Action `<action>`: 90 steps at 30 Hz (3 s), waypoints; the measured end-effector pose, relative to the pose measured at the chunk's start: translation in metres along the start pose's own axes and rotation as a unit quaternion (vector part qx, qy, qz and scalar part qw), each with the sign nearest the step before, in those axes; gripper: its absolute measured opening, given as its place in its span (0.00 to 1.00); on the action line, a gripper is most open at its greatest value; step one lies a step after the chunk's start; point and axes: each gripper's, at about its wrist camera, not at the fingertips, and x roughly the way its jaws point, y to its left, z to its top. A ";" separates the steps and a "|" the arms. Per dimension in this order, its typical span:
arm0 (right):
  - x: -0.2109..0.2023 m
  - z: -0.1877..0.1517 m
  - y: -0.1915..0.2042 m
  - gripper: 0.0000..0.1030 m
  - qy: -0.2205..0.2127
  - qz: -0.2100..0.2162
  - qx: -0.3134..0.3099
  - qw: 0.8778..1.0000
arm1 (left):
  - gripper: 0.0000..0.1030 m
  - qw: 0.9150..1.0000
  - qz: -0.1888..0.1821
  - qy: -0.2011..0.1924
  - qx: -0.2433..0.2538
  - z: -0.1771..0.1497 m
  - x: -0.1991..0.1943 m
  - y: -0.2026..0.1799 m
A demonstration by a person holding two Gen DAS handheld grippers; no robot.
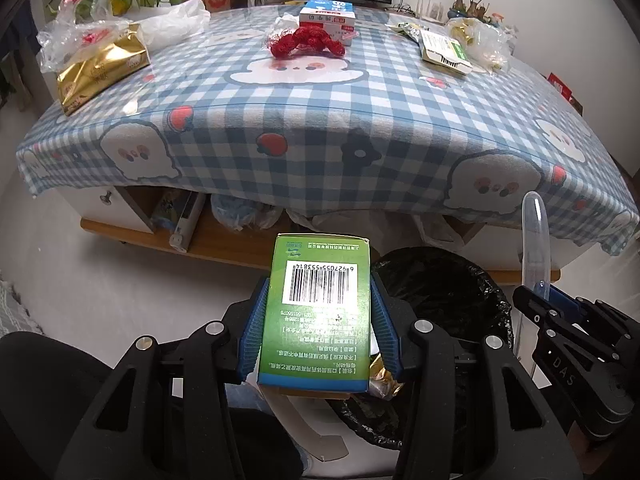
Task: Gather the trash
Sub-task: 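Carry the plastic tube to the bin and open the right tool, then lower the green medicine box into the bin and open the left tool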
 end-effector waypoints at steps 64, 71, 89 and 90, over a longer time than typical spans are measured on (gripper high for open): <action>-0.003 -0.012 -0.118 0.91 -0.005 -0.063 0.085 0.994 | 0.46 0.995 -0.050 0.054 0.072 -0.020 0.062 -0.120; -0.004 -0.011 -0.122 0.91 -0.004 -0.068 0.091 0.993 | 0.47 0.993 -0.059 0.058 0.085 -0.021 0.066 -0.132; -0.002 0.004 -0.098 0.91 -0.016 -0.056 0.079 0.995 | 0.90 0.996 -0.034 0.035 0.075 -0.013 0.049 -0.100; -0.002 0.005 -0.097 0.91 -0.017 -0.054 0.079 0.995 | 0.90 0.996 -0.033 0.032 0.072 -0.011 0.047 -0.097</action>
